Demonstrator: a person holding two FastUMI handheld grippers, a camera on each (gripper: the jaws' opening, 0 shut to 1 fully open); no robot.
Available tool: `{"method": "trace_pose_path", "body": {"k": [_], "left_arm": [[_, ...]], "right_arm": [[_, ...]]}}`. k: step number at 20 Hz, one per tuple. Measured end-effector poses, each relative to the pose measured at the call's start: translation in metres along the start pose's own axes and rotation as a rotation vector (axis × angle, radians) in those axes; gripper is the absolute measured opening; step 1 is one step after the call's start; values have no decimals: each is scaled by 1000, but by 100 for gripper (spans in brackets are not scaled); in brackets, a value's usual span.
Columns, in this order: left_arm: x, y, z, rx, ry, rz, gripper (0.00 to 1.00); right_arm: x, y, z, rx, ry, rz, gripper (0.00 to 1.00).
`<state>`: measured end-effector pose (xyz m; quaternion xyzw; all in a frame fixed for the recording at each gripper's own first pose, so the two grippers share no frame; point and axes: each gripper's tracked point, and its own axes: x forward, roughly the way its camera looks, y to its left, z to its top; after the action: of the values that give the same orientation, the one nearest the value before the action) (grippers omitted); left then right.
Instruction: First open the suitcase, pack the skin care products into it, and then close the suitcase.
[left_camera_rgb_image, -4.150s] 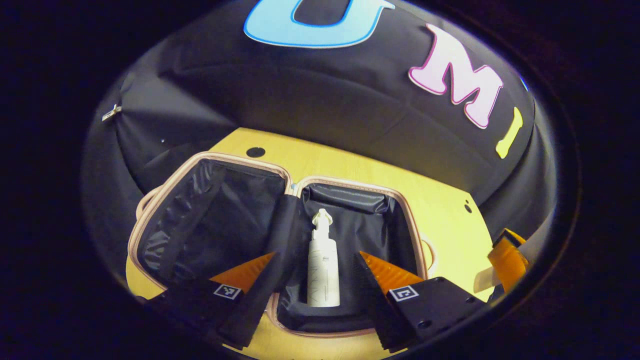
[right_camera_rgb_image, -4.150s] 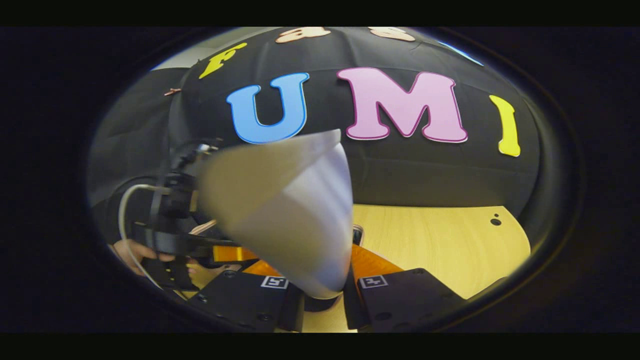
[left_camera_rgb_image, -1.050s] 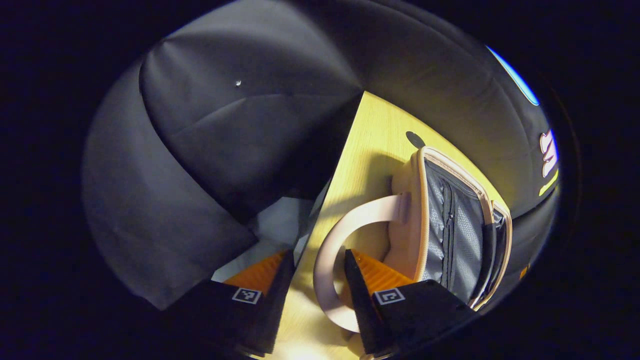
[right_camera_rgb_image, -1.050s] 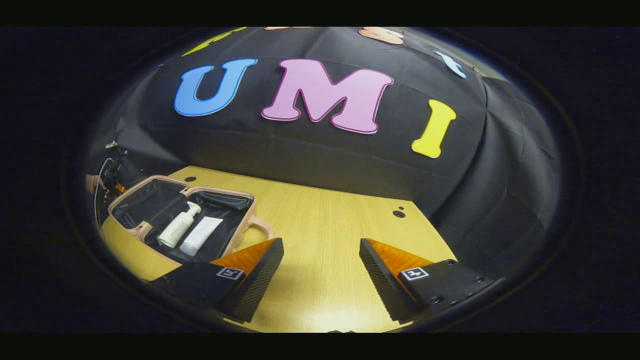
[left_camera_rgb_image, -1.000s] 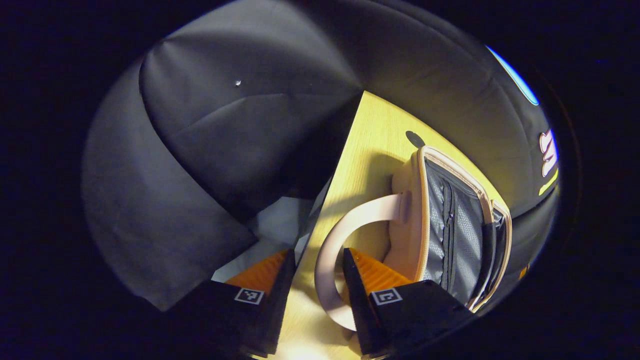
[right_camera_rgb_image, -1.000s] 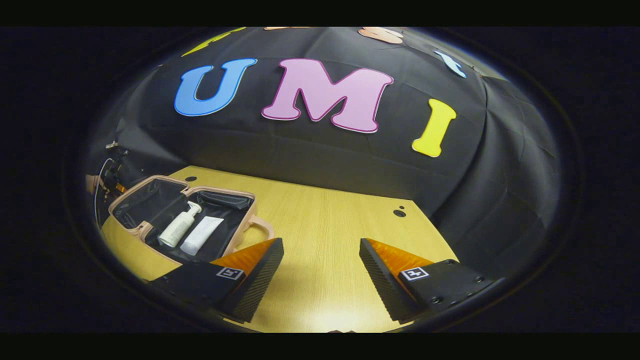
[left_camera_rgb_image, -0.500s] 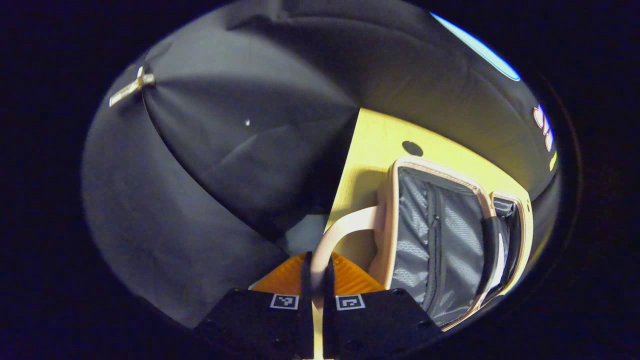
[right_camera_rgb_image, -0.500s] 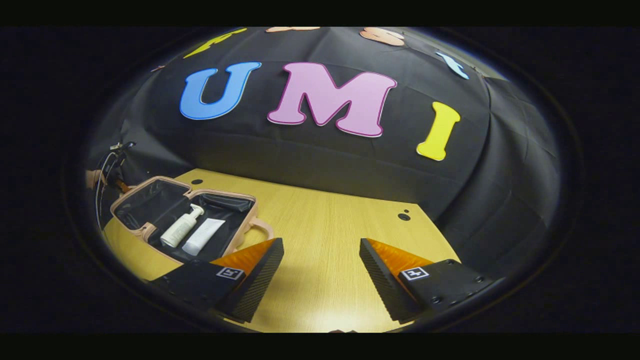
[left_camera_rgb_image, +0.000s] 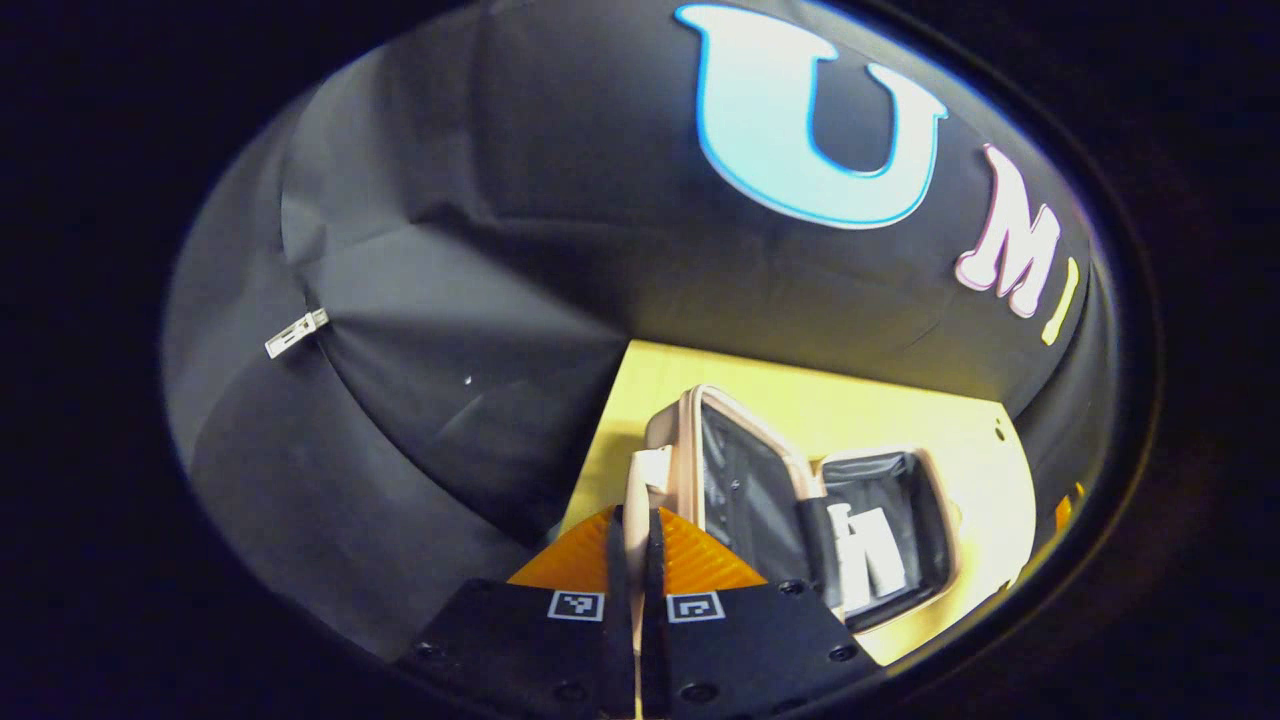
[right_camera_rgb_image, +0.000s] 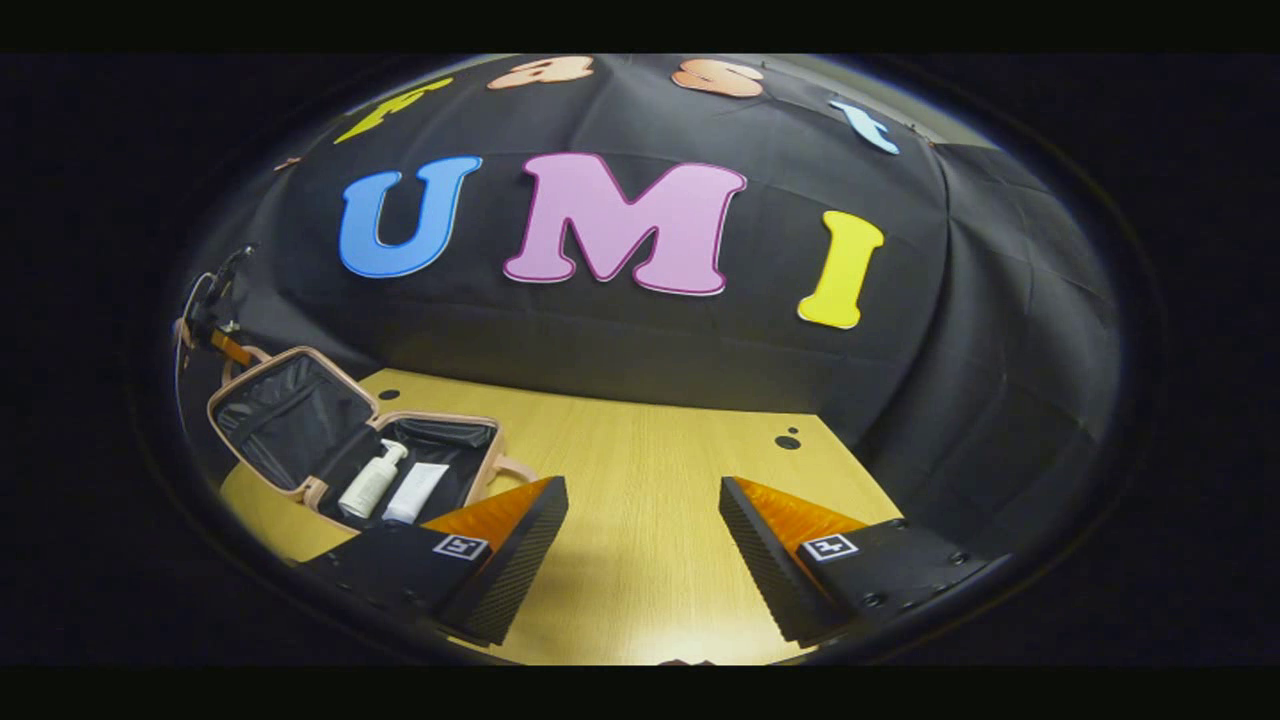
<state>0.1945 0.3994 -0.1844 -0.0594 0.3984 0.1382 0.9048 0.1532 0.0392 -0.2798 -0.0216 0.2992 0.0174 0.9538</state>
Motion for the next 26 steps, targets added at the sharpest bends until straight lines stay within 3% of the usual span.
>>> {"method": "trace_pose_path", "body": {"k": [8, 16, 21, 24, 26], "left_arm": [[-53, -139, 39, 89, -136, -169, 8], [-44, -293, 32, 17, -182, -362, 8], [3, -382, -24, 69, -115, -416, 8], [47, -414, -76, 192, -66, -359, 8], [75, -430, -120, 183, 10, -332, 8]], "right_arm": [[-28, -31, -5, 42, -10, -19, 97], [-39, -70, -1, 99, -14, -53, 97], [-35, -101, -1, 128, -13, -85, 97], [-25, -116, -6, 154, 0, -95, 97], [-16, -126, -4, 152, -4, -97, 97]]}}
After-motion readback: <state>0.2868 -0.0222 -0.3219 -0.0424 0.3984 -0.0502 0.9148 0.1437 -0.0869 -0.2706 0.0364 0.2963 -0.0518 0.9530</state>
